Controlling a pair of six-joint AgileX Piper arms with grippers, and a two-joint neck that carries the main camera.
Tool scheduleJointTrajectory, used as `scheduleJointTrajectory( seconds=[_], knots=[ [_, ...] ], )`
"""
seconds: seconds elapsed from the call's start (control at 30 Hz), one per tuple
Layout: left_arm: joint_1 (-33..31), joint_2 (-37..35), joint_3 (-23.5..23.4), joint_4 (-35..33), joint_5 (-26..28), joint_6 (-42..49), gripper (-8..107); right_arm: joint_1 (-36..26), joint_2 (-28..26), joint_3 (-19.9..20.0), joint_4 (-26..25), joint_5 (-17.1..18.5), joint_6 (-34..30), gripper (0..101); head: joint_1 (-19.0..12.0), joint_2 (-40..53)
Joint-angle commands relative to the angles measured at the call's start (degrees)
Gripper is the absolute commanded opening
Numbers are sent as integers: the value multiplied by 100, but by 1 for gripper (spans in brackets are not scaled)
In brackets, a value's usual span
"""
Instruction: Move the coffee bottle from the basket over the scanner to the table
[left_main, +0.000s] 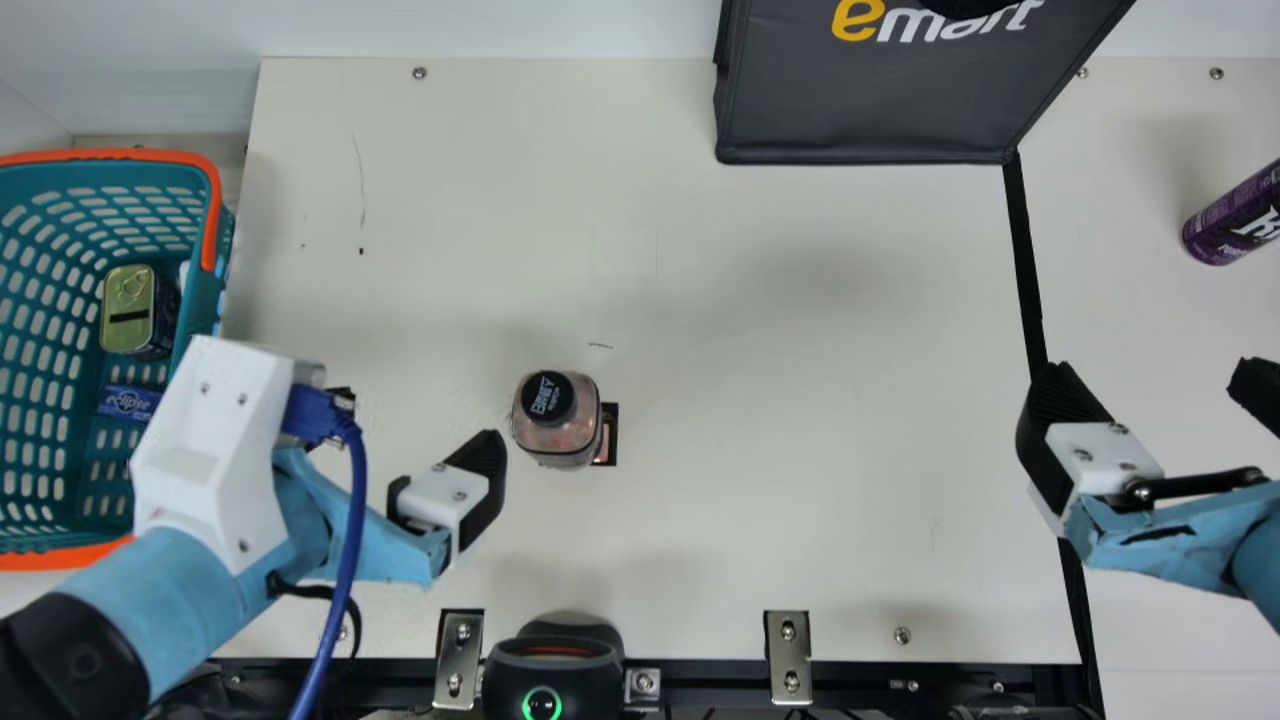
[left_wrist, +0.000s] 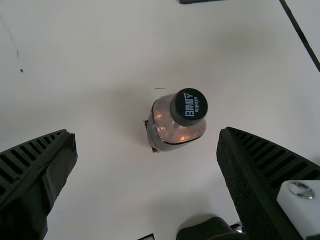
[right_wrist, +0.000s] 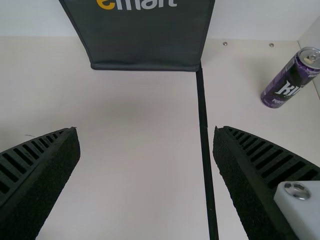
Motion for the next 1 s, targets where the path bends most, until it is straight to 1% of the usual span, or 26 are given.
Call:
scheduleJointTrajectory(
  seconds=[0.0,0.2,0.47,0.67,0.97],
  knots=[
    [-118,82,-63,48,7,-59,90,0,0,0,0,0,0,95,-175,9],
    [-593,499,-263,340,49,-516,90,0,0,0,0,0,0,95,-175,9],
    [-1107,1203,-492,992,150,-1439,90,0,0,0,0,0,0,95,-175,9],
    [-1158,1720,-465,1473,185,-2288,90,0,0,0,0,0,0,95,-175,9],
    [-1074,2373,-228,2017,-51,-3402,90,0,0,0,0,0,0,95,-175,9]
  ],
)
